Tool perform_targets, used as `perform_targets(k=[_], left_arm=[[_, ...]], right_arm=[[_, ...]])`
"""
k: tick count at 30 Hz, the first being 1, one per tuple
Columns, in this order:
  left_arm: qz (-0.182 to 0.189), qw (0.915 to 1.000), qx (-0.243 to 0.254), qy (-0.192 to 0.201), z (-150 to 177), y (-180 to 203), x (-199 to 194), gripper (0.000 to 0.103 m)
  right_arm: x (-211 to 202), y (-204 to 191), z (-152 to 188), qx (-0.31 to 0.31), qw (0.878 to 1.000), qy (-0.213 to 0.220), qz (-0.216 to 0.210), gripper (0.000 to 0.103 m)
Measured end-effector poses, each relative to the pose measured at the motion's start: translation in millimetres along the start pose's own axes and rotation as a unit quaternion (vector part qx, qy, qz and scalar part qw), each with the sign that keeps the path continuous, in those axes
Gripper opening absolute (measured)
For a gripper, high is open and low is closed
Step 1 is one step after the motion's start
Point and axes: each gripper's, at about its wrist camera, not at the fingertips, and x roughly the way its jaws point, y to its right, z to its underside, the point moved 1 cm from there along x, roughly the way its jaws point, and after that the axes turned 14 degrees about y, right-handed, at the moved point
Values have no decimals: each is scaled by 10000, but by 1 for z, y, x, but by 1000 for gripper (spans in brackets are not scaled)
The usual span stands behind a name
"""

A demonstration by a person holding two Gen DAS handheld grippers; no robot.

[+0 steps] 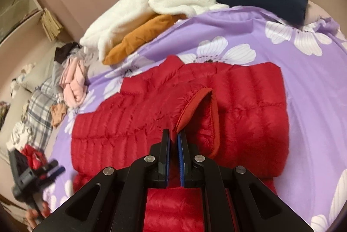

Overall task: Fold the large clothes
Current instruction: 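Fold the side edge inward with the right tool while the left tool presses the jacket body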

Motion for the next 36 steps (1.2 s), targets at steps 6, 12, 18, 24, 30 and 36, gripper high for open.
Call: perform_targets(k=[6, 12, 18, 24, 30, 36], left_arm=[[314, 9993, 38, -188, -9, 15, 31, 44], [25, 9979, 64, -641, 5, 0, 69, 36], [-48, 9969, 190, -760, 10, -3, 76, 36], [-116, 9963, 237, -822, 13, -4, 81, 36], [-170, 9956, 292, -874, 12, -3, 82, 36], [-258, 9951, 417, -857, 14, 0, 83, 36]], right_arm=[[3, 3, 4, -425, 9983, 29, 395, 8], [10, 20, 9, -245, 9979, -250, 542, 8], [7, 20, 16, -246, 9976, -370, 526, 8], [18, 25, 24, -200, 9955, -576, 727, 8], [-6, 4, 11, -697, 9928, -66, 975, 11], [-26, -31, -4, -1497, 9771, 842, 1255, 13]])
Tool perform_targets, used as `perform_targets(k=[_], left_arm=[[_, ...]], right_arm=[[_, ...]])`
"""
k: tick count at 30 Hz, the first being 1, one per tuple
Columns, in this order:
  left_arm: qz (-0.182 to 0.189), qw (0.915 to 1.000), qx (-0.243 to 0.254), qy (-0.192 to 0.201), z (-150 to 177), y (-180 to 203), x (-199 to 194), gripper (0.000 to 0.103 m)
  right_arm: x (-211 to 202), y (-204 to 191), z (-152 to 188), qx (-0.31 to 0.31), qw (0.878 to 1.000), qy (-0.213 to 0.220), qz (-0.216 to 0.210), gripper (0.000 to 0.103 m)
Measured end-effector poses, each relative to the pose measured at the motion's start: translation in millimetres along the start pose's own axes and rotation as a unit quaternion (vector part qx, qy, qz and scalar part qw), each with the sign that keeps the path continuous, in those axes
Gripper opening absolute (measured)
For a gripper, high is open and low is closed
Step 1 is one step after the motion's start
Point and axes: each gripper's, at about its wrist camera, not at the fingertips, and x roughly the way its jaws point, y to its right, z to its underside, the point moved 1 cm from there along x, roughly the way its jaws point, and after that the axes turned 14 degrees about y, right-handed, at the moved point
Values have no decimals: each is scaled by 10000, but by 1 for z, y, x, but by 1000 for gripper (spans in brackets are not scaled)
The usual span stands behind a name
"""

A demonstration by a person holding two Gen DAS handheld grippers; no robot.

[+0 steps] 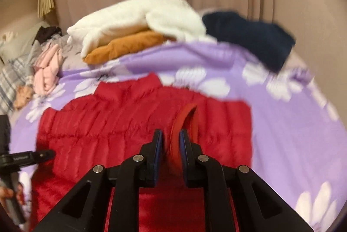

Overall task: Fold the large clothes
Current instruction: 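Fold the side edge inward with the right tool while the left tool presses the jacket body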

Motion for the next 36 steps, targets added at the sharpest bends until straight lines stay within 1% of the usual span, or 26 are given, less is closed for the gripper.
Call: perform_targets(k=[1, 3, 5, 6, 8, 9, 12, 16, 20, 27, 32, 33, 34, 35, 36], left_arm=[[-8, 10000, 8, -2, 0, 0, 0, 36], [-19, 10000, 17, -11, 0, 0, 1, 36], [-26, 10000, 10, -14, 0, 0, 1, 36], [-30, 10000, 19, -16, 0, 0, 1, 36], [-42, 10000, 37, -14, 0, 1, 1, 36], [-51, 10000, 50, -10, 0, 1, 1, 36], [-67, 9999, 78, -5, 0, 2, 3, 36], [-67, 10000, 72, 16, 1, 2, 3, 36], [-83, 9999, 107, 17, 2, 2, 3, 36], [-91, 9999, 133, 31, 3, 2, 5, 36], [-150, 9998, 152, 36, 4, 4, 3, 36], [-180, 9997, 168, 44, 4, 7, -1, 38], [-197, 9996, 197, 62, 5, 9, -5, 42], [-219, 9995, 230, 86, 6, 11, -10, 44], [-233, 9993, 270, 131, 8, 14, -18, 51]], right_arm=[[-2, -2, -3, -61, 9999, 121, 54, 14], [-3, -2, -7, -26, 9996, 262, 97, 20], [-2, 1, -9, 205, 9992, 328, 62, 31], [-3, 2, -9, 292, 9989, 366, 38, 32], [-4, 2, -8, 388, 9985, 395, -26, 33], [-3, -1, -7, 410, 9984, 346, -173, 33], [9, -9, 1, 424, 9977, 22, -520, 33], [28, -10, 18, 535, 9957, -481, -578, 33], [44, -4, 39, 688, 9915, -972, -521, 33], [52, -9, 52, 519, 9911, -1130, -482, 33], [55, -5, 54, 597, 9899, -1180, -519, 33], [53, -4, 52, 620, 9898, -1169, -518, 33], [48, -3, 50, 657, 9902, -1115, -527, 33], [39, -1, 45, 690, 9910, -1000, -568, 33], [33, 0, 43, 690, 9916, -925, -583, 33]])
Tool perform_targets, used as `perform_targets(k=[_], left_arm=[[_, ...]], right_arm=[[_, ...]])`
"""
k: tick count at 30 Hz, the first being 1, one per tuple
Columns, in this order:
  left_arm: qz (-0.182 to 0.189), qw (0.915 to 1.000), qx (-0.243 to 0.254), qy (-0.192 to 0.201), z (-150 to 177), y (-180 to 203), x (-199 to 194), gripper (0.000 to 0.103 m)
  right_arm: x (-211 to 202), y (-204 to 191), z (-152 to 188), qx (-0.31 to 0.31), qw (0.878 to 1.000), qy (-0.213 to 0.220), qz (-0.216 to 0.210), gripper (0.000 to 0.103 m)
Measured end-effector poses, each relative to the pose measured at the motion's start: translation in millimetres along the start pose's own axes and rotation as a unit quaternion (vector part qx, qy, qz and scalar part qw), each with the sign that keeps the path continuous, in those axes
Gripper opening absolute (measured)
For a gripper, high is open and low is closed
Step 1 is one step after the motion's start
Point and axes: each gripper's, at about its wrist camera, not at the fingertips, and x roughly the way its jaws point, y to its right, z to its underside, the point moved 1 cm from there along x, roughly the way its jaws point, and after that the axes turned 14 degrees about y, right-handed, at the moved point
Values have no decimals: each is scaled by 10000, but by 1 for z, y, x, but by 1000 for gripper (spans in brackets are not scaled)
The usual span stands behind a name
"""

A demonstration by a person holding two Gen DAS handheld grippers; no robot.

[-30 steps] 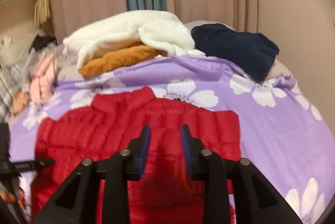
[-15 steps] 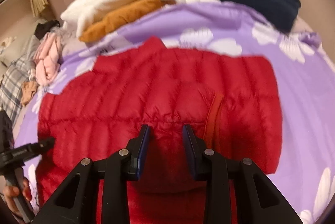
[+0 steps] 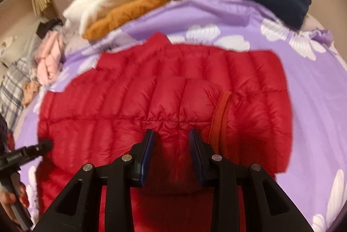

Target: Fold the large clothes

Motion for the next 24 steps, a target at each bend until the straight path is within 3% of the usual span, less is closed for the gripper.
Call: perform_targets(k=[3, 7, 10, 16, 24], left_arm=[[-101, 9996, 43, 262, 12, 1, -32, 64], [-99, 9990, -234, 365, 38, -13, -69, 70], [-158, 9978, -523, 367, 60, -28, -92, 76], [-105, 9950, -959, 249, 92, -47, -121, 77], [184, 9914, -1298, -35, 119, -46, -126, 78]], right_arm=[[-28, 3, -3, -40, 9997, 227, -53, 34], [-59, 15, 0, 121, 9994, 287, -173, 50], [-75, 28, 9, 369, 9989, 176, -243, 53], [-102, 54, 35, 756, 9971, 7, -52, 57], [-132, 88, 61, 1337, 9909, -79, 94, 59]])
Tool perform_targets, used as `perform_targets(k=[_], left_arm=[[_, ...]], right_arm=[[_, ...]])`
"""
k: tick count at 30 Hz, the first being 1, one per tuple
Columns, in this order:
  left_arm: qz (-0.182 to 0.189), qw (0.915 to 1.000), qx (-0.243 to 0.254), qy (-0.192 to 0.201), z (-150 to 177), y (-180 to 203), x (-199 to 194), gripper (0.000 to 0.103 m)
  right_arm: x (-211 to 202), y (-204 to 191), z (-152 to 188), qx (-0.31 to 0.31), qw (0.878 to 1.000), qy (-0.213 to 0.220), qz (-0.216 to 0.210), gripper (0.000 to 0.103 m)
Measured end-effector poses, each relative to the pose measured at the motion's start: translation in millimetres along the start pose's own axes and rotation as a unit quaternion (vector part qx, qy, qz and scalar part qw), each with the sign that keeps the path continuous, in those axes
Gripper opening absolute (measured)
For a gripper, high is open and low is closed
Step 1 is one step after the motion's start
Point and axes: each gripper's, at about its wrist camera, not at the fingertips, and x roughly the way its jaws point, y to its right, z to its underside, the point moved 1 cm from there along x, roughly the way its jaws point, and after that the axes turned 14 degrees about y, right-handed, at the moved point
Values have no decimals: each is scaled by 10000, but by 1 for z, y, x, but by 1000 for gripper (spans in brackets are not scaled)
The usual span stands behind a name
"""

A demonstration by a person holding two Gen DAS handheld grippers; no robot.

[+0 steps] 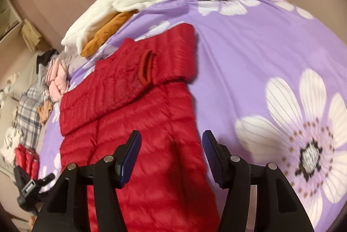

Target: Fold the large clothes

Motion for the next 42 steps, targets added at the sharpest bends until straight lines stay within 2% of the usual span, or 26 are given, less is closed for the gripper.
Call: perform_targets(k=[5, 12, 17, 24, 35, 42], left_arm=[[101, 9999, -52, -116, 9, 1, 1, 79], [178, 9995, -126, -213, 14, -1, -1, 81], [217, 9993, -141, -256, 18, -1, -3, 81], [304, 9988, -244, -286, 19, -6, -8, 81], [806, 9937, -590, -503, 26, -21, -21, 81], [783, 9936, -714, -392, 28, -28, -32, 81]], right_arm=[[-3, 17, 13, 418, 9988, -220, -127, 62], [6, 17, 32, 767, 9937, -669, -466, 62], [8, 11, 37, 725, 9937, -716, -472, 66], [6, 16, 36, 745, 9929, -754, -537, 66], [-3, 26, 47, 834, 9833, -1221, -1060, 67], [-12, 30, 49, 764, 9789, -1390, -1289, 67]])
